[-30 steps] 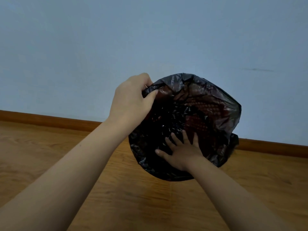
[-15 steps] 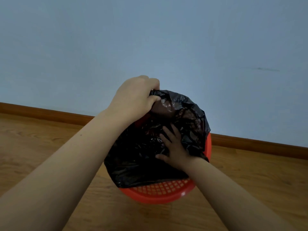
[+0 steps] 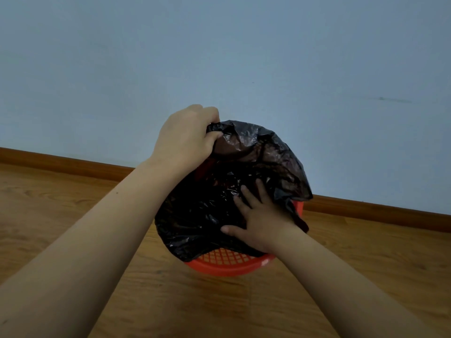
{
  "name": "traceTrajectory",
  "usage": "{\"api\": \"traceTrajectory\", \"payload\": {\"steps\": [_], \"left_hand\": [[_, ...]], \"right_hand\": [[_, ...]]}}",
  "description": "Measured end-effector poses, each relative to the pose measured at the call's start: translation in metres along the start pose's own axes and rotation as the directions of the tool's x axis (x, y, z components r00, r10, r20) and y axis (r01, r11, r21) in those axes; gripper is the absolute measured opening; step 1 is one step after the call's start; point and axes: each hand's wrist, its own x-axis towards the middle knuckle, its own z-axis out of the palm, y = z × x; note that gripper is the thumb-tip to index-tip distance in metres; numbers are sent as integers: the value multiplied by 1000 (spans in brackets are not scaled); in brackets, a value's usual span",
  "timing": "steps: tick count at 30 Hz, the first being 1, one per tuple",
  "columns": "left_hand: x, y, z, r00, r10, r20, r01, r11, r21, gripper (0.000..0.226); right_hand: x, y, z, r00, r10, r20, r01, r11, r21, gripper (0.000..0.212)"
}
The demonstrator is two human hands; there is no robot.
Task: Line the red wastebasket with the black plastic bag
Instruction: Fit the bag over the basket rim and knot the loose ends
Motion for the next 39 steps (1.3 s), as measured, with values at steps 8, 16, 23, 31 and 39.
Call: {"api": "traceTrajectory", "payload": {"steps": [8,16,23,31,39], "left_hand": [[-6,-36,11,971,-227,-77,222,973,-69,13],[-31,-66,57,832,-551,66,554,817,-162,16],[-57,-67,106,671,-712,205,741,651,-165,20],[-58,-66,133,546,-812,208,833,500,-234,26],[-60,-76,127,615,-668,419,778,427,-460,56]], "right_hand": [[-3,2,7,999,-19,50,31,969,-246,83],[-4,24,0,975,-203,-94,192,974,-121,71],[-8,50,7,954,-243,-175,240,970,-41,68],[-13,74,20,964,-210,-166,231,966,118,66],[-13,83,36,958,-234,-168,236,972,-7,60]]}}
